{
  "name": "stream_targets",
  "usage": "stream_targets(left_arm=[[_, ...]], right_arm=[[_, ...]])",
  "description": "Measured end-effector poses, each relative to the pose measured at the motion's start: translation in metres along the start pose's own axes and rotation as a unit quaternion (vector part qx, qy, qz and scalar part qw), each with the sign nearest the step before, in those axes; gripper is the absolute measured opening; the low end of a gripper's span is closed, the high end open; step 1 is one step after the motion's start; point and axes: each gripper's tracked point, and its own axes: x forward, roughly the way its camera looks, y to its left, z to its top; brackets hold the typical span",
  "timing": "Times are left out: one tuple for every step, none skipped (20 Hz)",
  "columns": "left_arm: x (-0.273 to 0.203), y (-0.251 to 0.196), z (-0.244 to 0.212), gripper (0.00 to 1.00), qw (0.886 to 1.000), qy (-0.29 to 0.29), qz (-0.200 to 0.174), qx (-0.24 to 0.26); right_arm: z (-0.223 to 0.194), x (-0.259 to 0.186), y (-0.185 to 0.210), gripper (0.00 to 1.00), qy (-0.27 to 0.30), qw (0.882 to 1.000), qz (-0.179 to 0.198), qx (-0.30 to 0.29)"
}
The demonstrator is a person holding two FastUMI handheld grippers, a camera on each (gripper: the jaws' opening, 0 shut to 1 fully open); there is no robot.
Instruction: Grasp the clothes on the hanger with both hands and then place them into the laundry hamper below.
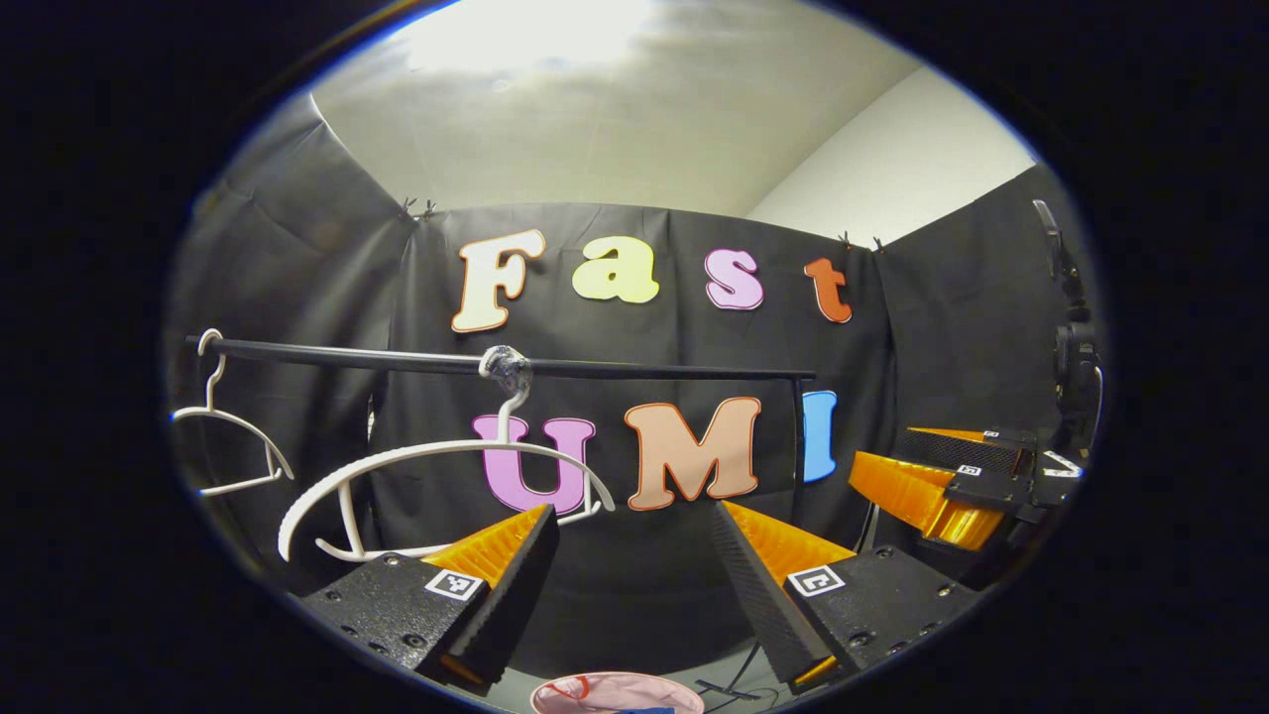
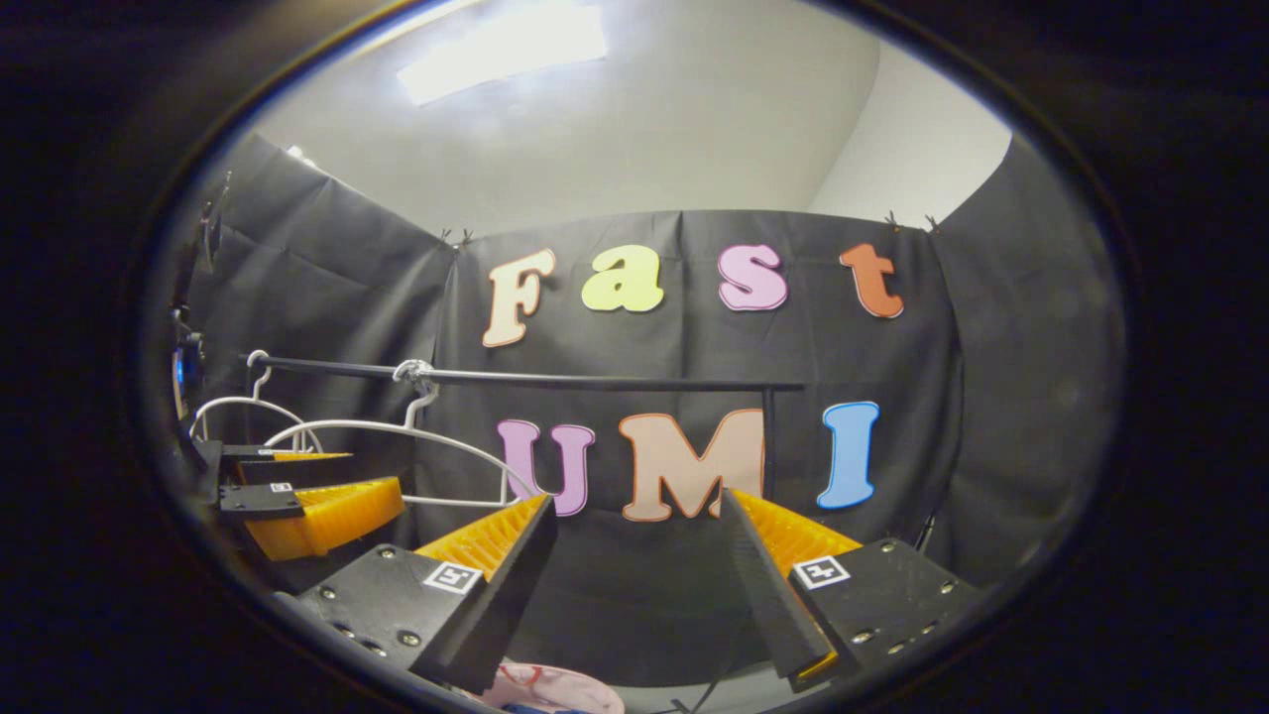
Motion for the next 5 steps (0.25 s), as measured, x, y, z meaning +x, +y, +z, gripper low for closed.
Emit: stream_targets(left_arm=[[0.000,-0.004,-0.002,0.96,1.000,0.001,-0.002,-0.001],[0.001,-0.009,-0.002,0.96,1.000,0.002,-0.005,0.000],[0.002,-0.014,-0.003,0.96,1.000,0.003,-0.006,0.001],[0.004,-0.018,-0.004,0.96,1.000,0.004,-0.008,0.002],[0.006,-0.024,-0.005,0.96,1.000,0.003,-0.011,0.003]], right_arm=[[0.001,-0.003,-0.003,0.96,0.000,1.000,-0.001,-0.002],[0.000,-0.005,-0.006,0.96,0.002,1.000,-0.001,-0.004],[-0.002,-0.006,-0.009,0.98,0.004,1.000,-0.001,-0.004],[-0.002,-0.007,-0.013,0.96,0.006,1.000,-0.002,-0.004],[-0.003,-0.007,-0.017,0.96,0.007,1.000,-0.002,-0.003]])
